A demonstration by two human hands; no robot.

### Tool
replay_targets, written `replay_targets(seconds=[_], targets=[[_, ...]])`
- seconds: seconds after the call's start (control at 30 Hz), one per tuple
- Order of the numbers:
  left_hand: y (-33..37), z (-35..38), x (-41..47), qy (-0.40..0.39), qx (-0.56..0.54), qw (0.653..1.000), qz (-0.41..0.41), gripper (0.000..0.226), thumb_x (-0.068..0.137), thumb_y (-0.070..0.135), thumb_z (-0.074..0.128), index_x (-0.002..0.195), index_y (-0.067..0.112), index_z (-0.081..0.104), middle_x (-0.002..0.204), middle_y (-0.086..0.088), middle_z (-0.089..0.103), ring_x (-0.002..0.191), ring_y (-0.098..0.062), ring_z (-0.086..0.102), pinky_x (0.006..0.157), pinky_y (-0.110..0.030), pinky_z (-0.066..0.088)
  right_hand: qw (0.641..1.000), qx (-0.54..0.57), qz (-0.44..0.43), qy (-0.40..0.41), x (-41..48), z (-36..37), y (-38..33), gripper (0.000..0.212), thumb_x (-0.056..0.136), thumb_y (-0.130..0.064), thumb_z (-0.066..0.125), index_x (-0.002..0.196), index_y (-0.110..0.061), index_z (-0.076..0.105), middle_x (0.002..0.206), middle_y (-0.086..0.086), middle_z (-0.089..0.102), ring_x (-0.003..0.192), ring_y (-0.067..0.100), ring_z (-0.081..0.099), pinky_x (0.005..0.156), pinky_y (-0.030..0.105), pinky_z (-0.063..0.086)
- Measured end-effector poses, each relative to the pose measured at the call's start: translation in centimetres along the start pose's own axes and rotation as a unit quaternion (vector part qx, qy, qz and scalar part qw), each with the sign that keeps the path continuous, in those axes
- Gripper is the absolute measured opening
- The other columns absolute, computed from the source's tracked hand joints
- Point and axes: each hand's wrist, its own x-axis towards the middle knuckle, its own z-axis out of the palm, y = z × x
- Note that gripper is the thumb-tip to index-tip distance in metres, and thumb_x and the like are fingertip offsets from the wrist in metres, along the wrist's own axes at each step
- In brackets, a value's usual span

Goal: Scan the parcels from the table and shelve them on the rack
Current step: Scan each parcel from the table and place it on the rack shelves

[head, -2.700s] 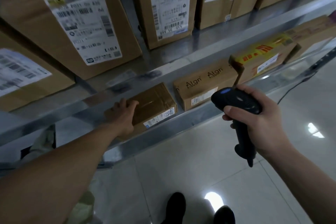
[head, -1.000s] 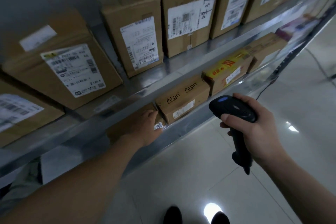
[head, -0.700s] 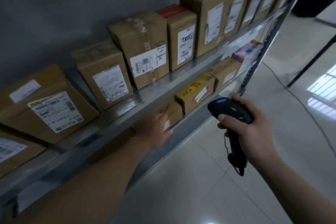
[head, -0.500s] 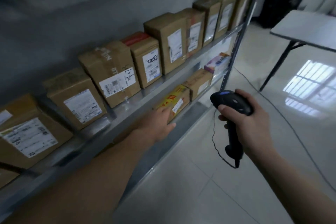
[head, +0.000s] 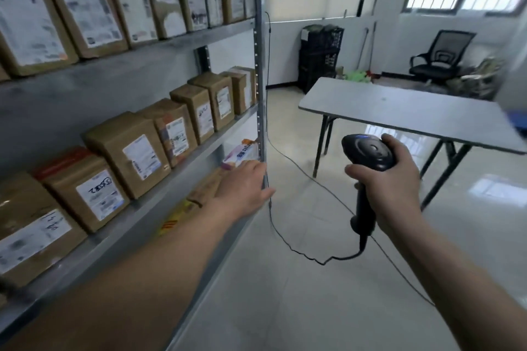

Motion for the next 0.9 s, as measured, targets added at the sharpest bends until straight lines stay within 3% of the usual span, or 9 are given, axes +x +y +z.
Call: replay_targets(seconds=[0.2, 0.3, 0.5, 0.6, 0.9], targets=[[7.0, 0.1, 9.0, -0.010, -0.004, 0.997, 0.080, 0.061, 0.102, 0.048, 0.049, 0.150, 0.013, 0.037, 0.156, -0.005, 0.038, 0.143, -0.023, 0.034, 0.112, -0.041, 0.034, 0.997, -0.015, -0.011, 0.069, 7.4, -4.4, 0.2, 0.094, 0.056, -0.023, 0.080, 0.143, -0.035, 0.047, 0.115, -0.022, 0.058, 0.100, 0.025, 0.068, 0.093, 0.053, 0.057], [9.4, 0.9, 15.1, -0.016, -0.013, 0.993, 0.116, 0.061, 0.102, 0.049, 0.048, 0.150, 0.013, 0.037, 0.155, -0.006, 0.039, 0.143, -0.023, 0.034, 0.114, -0.040, 0.033, 0.995, -0.036, -0.015, 0.093, 11.8, -6.1, 0.5, 0.096, 0.058, -0.022, 0.081, 0.145, -0.035, 0.043, 0.123, -0.011, 0.057, 0.106, 0.029, 0.066, 0.095, 0.053, 0.056], [15.1, 2.1, 27.6, -0.024, -0.020, 0.985, 0.171, 0.057, 0.100, 0.051, 0.049, 0.142, 0.012, 0.045, 0.146, -0.007, 0.048, 0.133, -0.025, 0.044, 0.104, -0.041, 0.042, 0.982, -0.077, -0.016, 0.172, 21.1, -9.9, 0.4, 0.090, 0.070, -0.005, 0.082, 0.146, -0.031, 0.041, 0.128, -0.008, 0.054, 0.112, 0.022, 0.063, 0.101, 0.048, 0.053], [18.5, 2.4, 32.3, -0.030, -0.022, 0.979, 0.200, 0.055, 0.100, 0.051, 0.049, 0.140, 0.013, 0.046, 0.145, -0.006, 0.048, 0.133, -0.025, 0.044, 0.098, -0.039, 0.043, 0.976, -0.082, -0.008, 0.203, 24.6, -11.9, 0.6, 0.087, 0.069, -0.005, 0.080, 0.143, -0.032, 0.042, 0.124, -0.008, 0.057, 0.104, 0.022, 0.066, 0.095, 0.052, 0.056], [26.9, 4.2, 43.3, -0.041, -0.013, 0.967, 0.252, 0.054, 0.101, 0.049, 0.048, 0.140, 0.011, 0.047, 0.145, -0.006, 0.047, 0.134, -0.024, 0.043, 0.104, -0.039, 0.039, 0.968, -0.072, 0.005, 0.241, 35.1, -17.1, 2.7, 0.083, 0.073, -0.011, 0.085, 0.139, -0.034, 0.039, 0.123, -0.005, 0.057, 0.099, 0.024, 0.068, 0.091, 0.053, 0.058]])
